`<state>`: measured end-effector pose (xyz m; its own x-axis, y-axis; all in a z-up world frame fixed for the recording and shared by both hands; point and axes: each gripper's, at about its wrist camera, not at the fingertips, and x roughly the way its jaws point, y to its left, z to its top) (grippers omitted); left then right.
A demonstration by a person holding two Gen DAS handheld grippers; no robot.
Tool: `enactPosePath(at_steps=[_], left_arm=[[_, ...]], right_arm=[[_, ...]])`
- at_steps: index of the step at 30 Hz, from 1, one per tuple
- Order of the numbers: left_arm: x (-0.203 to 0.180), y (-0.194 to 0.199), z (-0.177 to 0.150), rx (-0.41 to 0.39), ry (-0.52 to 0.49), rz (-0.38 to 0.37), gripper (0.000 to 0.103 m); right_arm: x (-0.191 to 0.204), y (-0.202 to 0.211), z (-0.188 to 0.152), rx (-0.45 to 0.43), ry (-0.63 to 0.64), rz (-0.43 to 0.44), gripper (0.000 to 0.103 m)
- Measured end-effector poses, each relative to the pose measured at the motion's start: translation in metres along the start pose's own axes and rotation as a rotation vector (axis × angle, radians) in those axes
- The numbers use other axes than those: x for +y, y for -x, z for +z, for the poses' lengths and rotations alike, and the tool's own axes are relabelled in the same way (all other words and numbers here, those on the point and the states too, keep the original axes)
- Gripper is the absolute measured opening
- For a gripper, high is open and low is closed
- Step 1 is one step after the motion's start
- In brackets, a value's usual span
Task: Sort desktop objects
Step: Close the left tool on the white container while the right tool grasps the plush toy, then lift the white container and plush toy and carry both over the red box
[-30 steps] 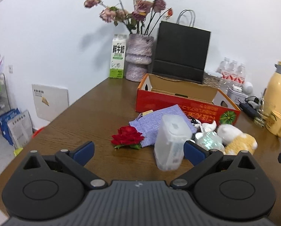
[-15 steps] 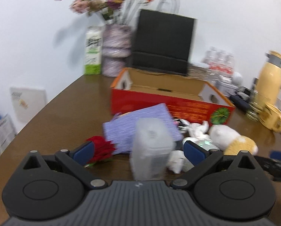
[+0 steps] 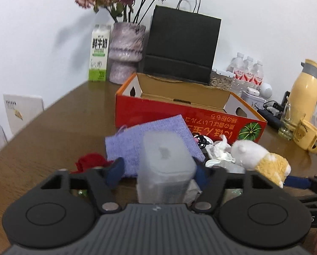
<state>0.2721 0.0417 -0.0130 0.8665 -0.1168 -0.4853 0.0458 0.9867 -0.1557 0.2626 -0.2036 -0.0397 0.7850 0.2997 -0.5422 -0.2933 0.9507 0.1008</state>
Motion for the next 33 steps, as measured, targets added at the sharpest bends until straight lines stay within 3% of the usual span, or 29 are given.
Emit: enactPosePath(at_steps=[1,2,3,8,10,11,12,13,14,16,18,19,20,24,27,33], left_arm=[[0.001,0.001,-0.001,-0.002,0.003,0.000,0.043],[0.001,0.002,-0.001,-0.009,-0.004,0.005,0.042],[0.000,0.005,-0.001,-0.014,-0.011,0.003,0.042],[0.000,0.030,-0.003,-0.037,0.018,-0.046,0.041],[-0.004,0.042,-0.008,-0.051,-0.007,-0.044,0.041],[-0.006,0.047,-0.011,-0.054,-0.019,-0.041,0.041],[-0.008,0.050,-0.013,-0.047,-0.033,-0.035,0.041],[-0.010,0.052,-0.015,-0.033,-0.045,-0.029,0.041],[-0.012,0.055,-0.017,-0.032,-0.054,-0.028,0.041],[-0.014,0.058,-0.022,-0.041,-0.074,-0.025,0.041],[-0.018,0.061,-0.025,-0.045,-0.104,-0.014,0.042],[-0.019,0.062,-0.027,-0.049,-0.115,-0.010,0.042],[-0.020,0.063,-0.029,-0.051,-0.124,-0.002,0.042],[-0.018,0.073,-0.035,0.009,-0.147,0.024,0.041],[-0.012,0.087,-0.043,0.023,-0.142,-0.010,0.042],[-0.022,0.071,-0.038,-0.018,-0.227,0.034,0.076]], right_arm=[[-0.002,0.002,0.000,-0.010,-0.009,0.003,0.081],[-0.003,0.005,0.000,-0.019,-0.015,0.010,0.067],[-0.004,0.006,0.001,-0.018,-0.014,0.013,0.037],[-0.004,0.014,-0.006,0.011,0.014,-0.042,0.023],[-0.010,0.021,-0.007,0.016,-0.045,-0.016,0.028],[-0.012,0.024,-0.006,0.006,-0.076,0.002,0.049],[-0.012,0.026,-0.005,-0.016,-0.093,0.006,0.079],[-0.010,0.027,-0.003,-0.045,-0.085,0.000,0.090],[-0.006,0.025,-0.001,-0.076,-0.063,-0.021,0.091],[0.001,0.011,0.008,-0.088,-0.043,-0.069,0.089],[-0.001,-0.007,0.017,-0.061,-0.111,-0.084,0.082],[-0.003,-0.015,0.019,-0.044,-0.143,-0.097,0.074],[-0.004,-0.022,0.021,-0.033,-0.160,-0.124,0.056],[-0.011,-0.012,0.017,-0.031,-0.146,-0.107,0.046],[-0.019,0.019,0.005,-0.051,-0.122,-0.088,0.043],[-0.027,0.077,-0.022,-0.004,-0.039,-0.049,0.044]])
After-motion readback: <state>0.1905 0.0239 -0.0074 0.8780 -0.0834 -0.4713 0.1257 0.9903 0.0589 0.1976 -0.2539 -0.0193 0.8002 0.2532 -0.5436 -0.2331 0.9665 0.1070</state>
